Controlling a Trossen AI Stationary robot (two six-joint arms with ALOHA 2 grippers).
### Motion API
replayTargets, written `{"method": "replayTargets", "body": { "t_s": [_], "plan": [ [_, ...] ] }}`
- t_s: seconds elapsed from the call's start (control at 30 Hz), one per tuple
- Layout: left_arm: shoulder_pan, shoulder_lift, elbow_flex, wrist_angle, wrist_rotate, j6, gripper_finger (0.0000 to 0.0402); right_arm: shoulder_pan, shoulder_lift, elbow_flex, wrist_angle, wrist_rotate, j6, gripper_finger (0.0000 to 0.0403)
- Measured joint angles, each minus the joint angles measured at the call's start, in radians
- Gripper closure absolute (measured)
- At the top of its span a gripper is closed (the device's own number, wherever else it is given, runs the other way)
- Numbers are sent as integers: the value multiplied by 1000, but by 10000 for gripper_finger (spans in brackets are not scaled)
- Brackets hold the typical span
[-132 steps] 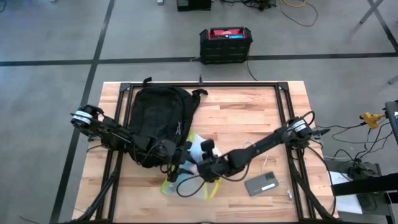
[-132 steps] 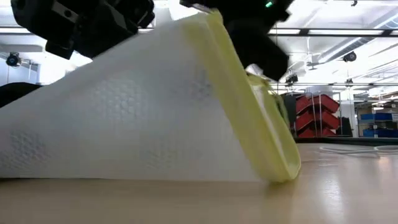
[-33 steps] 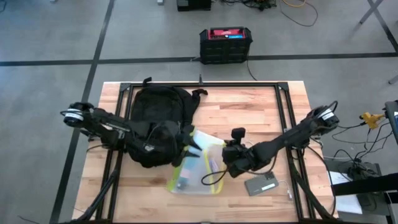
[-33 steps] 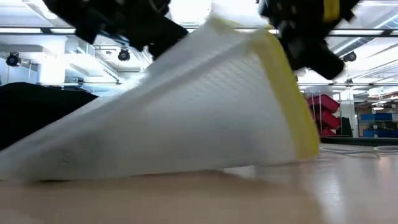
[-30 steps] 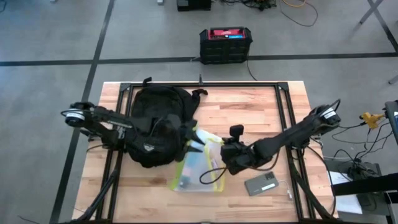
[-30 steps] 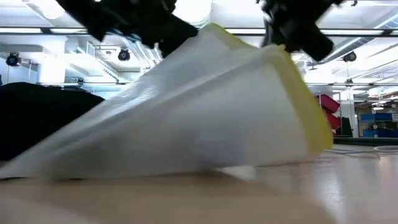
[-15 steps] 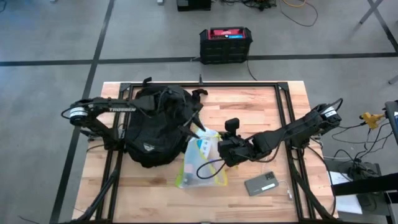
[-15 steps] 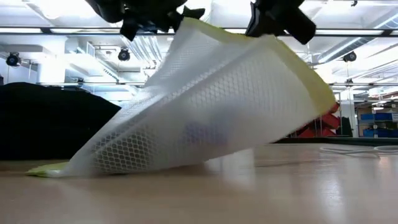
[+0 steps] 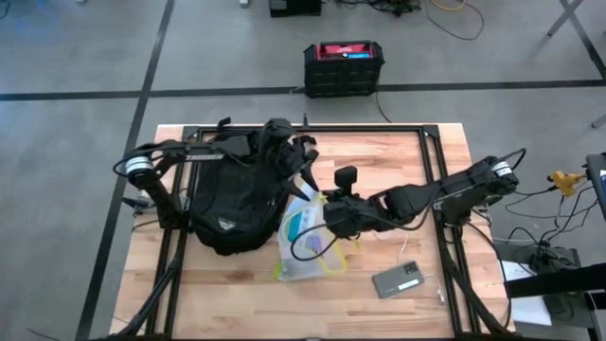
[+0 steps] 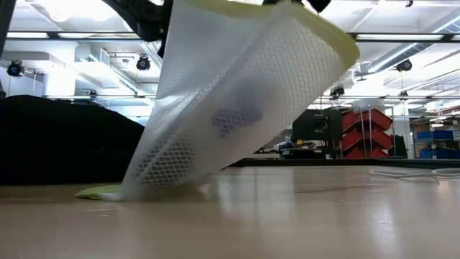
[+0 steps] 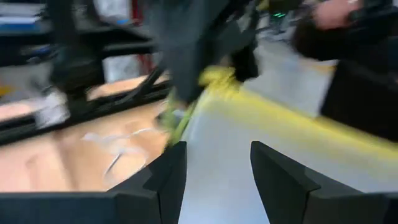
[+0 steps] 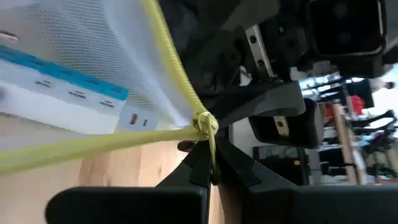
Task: Unpack backpack
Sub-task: Close the white zip bag
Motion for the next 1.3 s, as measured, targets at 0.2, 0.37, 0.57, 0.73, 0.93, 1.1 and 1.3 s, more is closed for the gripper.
{"method": "replayTargets", "body": {
  "t_s": [0.2, 0.37, 0.57, 0.73, 0.93, 1.1, 1.3],
  "plan": [
    [-7, 21, 9, 0, 7, 1, 246, -35, 18, 0, 28, -28, -23, 403],
    [-9, 18, 9, 6, 4, -7, 240, -44, 18, -1, 68, -42, -72, 403],
    [11, 14, 40, 11, -9, -20, 223, -33, 16, 0, 87, -92, -73, 403],
    [13, 11, 65, -19, 12, -16, 207, -31, 17, 8, 83, -104, -88, 403],
    [-2, 5, 78, -118, 105, 56, 199, -35, 17, 39, 84, -98, -126, 403],
    [-5, 11, 76, -161, 91, 112, 207, -27, 17, 61, 128, -80, -191, 403],
    [-1, 5, 76, -169, 109, 110, 218, -27, 17, 66, 146, -101, -218, 403]
  ]
}}
